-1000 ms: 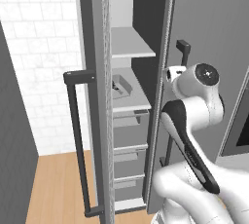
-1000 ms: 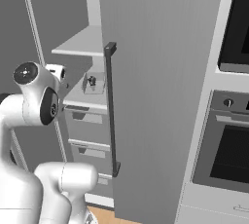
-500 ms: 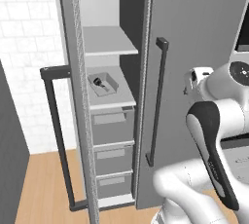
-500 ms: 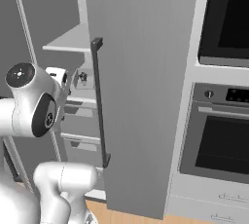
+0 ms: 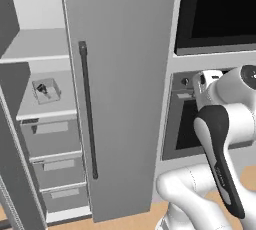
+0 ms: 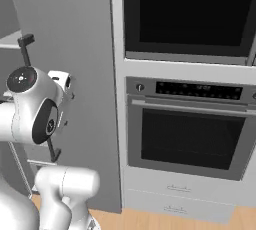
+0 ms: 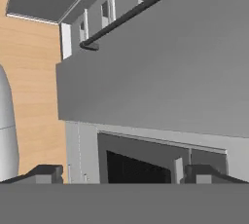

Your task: Take the meat container that has the fish and place it on the second highest rack of the freezer. Then take the vegetable container that has the lemon and mushroom and place it on the highest rack of the freezer.

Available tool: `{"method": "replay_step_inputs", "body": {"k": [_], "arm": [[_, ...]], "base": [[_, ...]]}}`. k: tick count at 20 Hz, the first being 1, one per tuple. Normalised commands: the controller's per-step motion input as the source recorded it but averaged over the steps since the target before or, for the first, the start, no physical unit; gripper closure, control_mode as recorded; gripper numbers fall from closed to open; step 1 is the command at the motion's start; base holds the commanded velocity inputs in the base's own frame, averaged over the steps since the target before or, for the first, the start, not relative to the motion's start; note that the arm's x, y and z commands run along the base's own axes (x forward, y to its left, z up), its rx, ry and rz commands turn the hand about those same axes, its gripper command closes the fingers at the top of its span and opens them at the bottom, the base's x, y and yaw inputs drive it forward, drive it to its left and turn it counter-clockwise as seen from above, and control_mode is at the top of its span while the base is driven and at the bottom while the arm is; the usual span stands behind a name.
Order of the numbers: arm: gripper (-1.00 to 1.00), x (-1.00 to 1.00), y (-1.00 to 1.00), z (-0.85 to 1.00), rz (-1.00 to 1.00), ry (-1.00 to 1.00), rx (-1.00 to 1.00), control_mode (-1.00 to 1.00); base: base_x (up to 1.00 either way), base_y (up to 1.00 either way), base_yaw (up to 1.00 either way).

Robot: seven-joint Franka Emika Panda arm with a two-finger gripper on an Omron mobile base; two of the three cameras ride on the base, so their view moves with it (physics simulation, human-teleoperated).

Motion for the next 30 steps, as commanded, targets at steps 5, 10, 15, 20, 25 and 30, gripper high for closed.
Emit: {"method": "replay_step_inputs", "body": {"k": [5,10,15,20,25,30], "arm": [[-1.00,0.00,0.00,0.00,0.00,0.00,0.00,1.00],[-1.00,0.00,0.00,0.00,0.00,0.00,0.00,1.00],[-1.00,0.00,0.00,0.00,0.00,0.00,0.00,1.00],[-1.00,0.00,0.00,0.00,0.00,0.00,0.00,1.00],[-1.00,0.00,0.00,0.00,0.00,0.00,0.00,1.00],[-1.00,0.00,0.00,0.00,0.00,0.00,0.00,1.00]], "base": [[0.22,-1.00,0.00],[0.20,-1.00,0.00],[0.24,-1.00,0.01],[0.40,-1.00,0.03],[0.42,-1.00,0.03],[0.41,-1.00,0.03]]}}
